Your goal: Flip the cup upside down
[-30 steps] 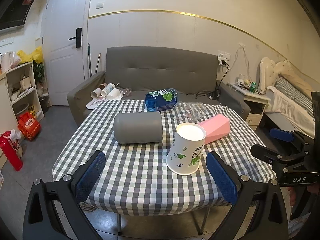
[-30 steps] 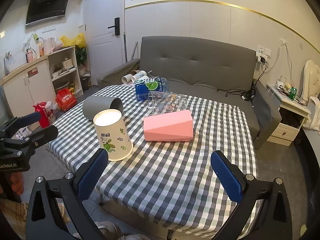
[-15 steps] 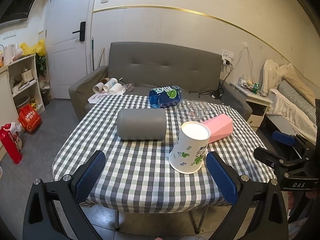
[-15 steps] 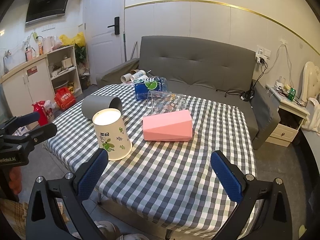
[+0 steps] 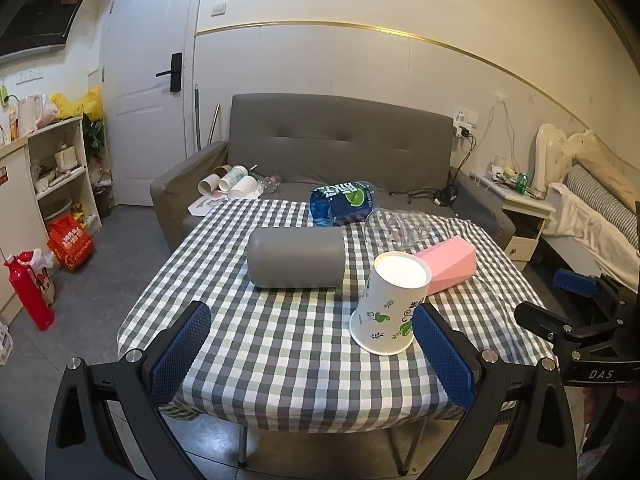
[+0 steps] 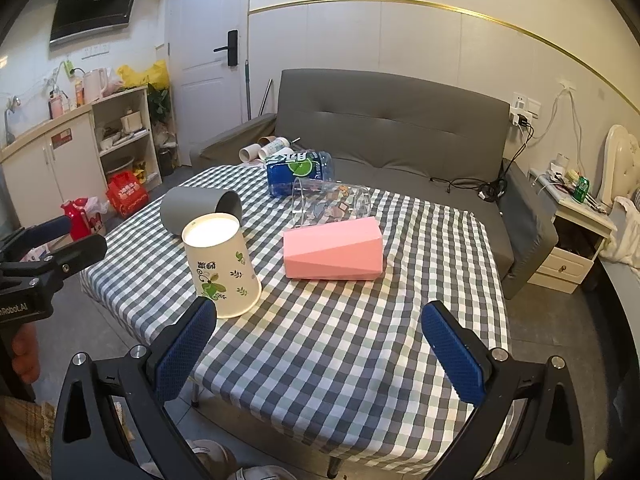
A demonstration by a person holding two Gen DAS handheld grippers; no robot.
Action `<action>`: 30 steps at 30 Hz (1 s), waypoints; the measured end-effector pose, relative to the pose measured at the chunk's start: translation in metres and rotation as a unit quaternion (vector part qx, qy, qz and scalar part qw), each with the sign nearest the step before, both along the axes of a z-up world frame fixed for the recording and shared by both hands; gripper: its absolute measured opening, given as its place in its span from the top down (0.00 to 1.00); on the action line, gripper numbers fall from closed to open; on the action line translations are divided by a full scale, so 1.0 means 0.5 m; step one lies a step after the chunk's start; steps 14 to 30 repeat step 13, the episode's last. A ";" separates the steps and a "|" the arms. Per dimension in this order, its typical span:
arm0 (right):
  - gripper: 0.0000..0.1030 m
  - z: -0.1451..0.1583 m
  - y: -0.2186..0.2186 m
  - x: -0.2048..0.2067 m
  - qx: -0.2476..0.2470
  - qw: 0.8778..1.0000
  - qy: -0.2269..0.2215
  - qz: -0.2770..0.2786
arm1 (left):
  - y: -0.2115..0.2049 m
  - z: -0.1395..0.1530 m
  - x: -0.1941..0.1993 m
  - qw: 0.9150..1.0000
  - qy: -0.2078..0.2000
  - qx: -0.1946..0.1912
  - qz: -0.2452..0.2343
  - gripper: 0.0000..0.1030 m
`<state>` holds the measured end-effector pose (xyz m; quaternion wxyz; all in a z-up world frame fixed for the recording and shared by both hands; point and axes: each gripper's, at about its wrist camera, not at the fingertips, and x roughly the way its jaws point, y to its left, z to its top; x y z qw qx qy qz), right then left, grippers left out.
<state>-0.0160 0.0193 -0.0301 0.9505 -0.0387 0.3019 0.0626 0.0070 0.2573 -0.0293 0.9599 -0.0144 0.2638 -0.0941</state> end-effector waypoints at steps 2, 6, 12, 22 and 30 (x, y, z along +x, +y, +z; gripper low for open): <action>0.00 0.000 0.000 -0.001 0.000 1.000 -0.001 0.000 | -0.001 -0.002 0.001 1.000 0.003 0.002 -0.002 0.00; 0.00 0.000 0.000 0.000 0.001 1.000 0.001 0.000 | -0.004 -0.003 0.000 1.000 0.004 0.003 -0.004 0.00; 0.00 0.000 0.001 0.001 0.001 1.000 0.001 0.001 | -0.005 -0.003 0.001 1.000 0.005 0.004 -0.004 0.00; 0.00 -0.001 0.001 0.001 0.001 1.000 0.001 0.001 | -0.006 -0.003 0.001 1.000 0.005 0.004 -0.004 0.00; 0.00 -0.001 0.001 0.001 0.001 1.000 0.001 0.001 | -0.006 -0.003 0.001 1.000 0.005 0.004 -0.004 0.00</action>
